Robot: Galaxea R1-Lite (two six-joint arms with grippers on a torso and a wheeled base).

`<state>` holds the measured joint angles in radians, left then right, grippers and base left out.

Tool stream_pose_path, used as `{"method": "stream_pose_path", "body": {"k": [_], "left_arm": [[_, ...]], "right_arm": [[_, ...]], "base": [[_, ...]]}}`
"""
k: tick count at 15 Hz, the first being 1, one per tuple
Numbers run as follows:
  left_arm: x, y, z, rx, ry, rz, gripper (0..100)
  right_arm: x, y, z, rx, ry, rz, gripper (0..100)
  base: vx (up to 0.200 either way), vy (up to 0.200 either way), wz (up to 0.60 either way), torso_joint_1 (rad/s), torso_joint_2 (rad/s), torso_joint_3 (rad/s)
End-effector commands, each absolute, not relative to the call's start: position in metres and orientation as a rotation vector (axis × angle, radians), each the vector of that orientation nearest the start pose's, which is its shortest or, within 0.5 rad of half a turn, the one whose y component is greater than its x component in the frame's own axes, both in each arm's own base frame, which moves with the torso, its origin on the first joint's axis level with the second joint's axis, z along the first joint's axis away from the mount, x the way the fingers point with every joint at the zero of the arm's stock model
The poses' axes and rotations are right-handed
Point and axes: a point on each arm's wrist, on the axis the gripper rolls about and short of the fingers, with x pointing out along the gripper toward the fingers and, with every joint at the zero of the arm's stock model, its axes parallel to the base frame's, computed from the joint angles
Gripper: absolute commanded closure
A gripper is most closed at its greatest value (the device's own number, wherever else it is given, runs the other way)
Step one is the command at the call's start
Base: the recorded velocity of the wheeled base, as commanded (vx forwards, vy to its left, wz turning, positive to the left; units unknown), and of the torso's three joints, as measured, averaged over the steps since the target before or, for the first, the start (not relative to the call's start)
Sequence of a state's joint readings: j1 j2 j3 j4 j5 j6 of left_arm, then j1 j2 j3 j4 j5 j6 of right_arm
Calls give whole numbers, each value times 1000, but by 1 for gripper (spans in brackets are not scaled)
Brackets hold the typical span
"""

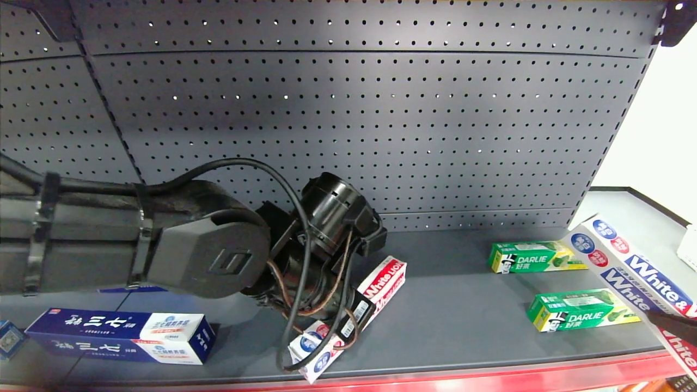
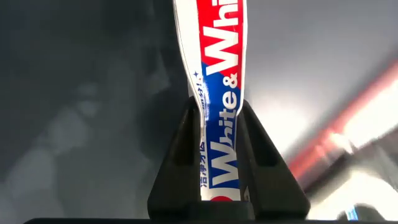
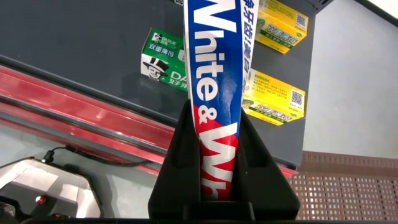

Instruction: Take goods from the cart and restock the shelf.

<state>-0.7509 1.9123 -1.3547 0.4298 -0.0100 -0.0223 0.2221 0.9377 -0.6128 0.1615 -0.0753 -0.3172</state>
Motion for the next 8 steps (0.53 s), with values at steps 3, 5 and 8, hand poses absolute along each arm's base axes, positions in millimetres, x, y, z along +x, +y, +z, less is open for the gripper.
{"method": "stream_pose_path", "body": {"k": [3,5,8], "left_arm": [[243,-226,189,359,913,-771,100],[245,-223,191,383,894,-849,100],[250,-217,191,395,863,-976,100]], "right_arm": [[100,21,209,-383,455,220,100],[100,21,210,-383,452,218,100],[99,21,211,-382,445,217,100]], "base": [[0,0,0,0,0,0],[0,0,0,0,0,0],[0,0,0,0,0,0]]}}
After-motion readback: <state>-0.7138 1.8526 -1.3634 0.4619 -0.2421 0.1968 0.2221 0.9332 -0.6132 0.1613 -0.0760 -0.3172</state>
